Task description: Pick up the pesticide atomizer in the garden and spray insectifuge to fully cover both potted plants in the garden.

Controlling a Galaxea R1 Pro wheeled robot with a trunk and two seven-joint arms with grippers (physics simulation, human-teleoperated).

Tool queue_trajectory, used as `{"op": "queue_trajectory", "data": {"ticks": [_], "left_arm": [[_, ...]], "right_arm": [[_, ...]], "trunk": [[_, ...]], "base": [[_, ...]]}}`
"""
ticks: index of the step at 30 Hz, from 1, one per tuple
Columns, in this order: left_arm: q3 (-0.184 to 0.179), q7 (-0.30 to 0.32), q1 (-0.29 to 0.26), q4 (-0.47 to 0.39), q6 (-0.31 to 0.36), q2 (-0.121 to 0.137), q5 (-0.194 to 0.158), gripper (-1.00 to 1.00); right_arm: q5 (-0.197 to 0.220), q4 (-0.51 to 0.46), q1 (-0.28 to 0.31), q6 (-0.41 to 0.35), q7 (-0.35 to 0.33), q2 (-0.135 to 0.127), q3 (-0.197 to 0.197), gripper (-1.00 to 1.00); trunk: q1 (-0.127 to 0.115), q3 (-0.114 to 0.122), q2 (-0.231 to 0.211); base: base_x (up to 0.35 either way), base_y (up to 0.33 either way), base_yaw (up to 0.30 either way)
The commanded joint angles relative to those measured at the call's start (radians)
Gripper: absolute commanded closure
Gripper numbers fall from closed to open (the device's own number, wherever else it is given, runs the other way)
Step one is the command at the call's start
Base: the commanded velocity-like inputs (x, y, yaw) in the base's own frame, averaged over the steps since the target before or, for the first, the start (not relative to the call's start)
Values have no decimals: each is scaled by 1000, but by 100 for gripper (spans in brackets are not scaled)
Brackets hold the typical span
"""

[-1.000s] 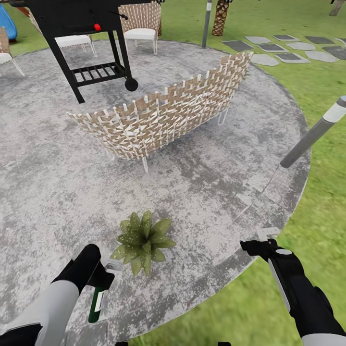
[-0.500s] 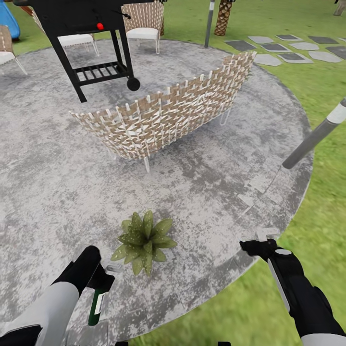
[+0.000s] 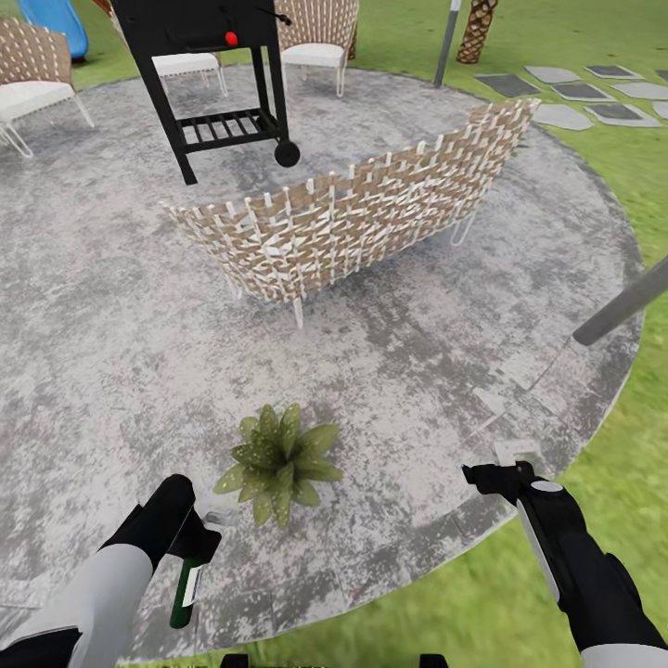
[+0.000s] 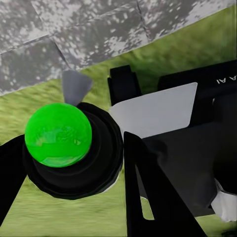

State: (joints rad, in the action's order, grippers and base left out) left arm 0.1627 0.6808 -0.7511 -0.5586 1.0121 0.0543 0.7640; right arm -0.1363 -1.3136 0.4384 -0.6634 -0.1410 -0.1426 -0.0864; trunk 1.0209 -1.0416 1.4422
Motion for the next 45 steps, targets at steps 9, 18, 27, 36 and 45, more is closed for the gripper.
{"op": "queue_trajectory", "data": {"ticks": [9, 18, 27, 36, 45], "left_arm": [[5, 9, -1, -1, 3, -1, 11, 100], [6, 9, -1, -1, 3, -1, 11, 100], [5, 11, -1, -1, 3, -1, 10, 100], [6, 11, -1, -1, 3, -1, 10, 100], [5, 10, -1, -1, 3, -1, 10, 100]], "right_arm": [[-11, -1, 0, -4, -8, 0, -1, -100], [-11, -1, 0, -4, -8, 0, -1, -100], [-11, -1, 0, -4, -9, 0, -1, -100], [-11, -2, 0, -4, -9, -2, -3, -100], [-11, -2, 0, -4, -9, -2, -3, -100]], "trunk": [[0, -10, 0], [0, -20, 0], [0, -27, 0], [0, -27, 0], [0, -27, 0]], "base": [[0, -335, 207], [0, -340, 207], [0, -293, 159], [0, -177, 3], [0, -333, 1]]}}
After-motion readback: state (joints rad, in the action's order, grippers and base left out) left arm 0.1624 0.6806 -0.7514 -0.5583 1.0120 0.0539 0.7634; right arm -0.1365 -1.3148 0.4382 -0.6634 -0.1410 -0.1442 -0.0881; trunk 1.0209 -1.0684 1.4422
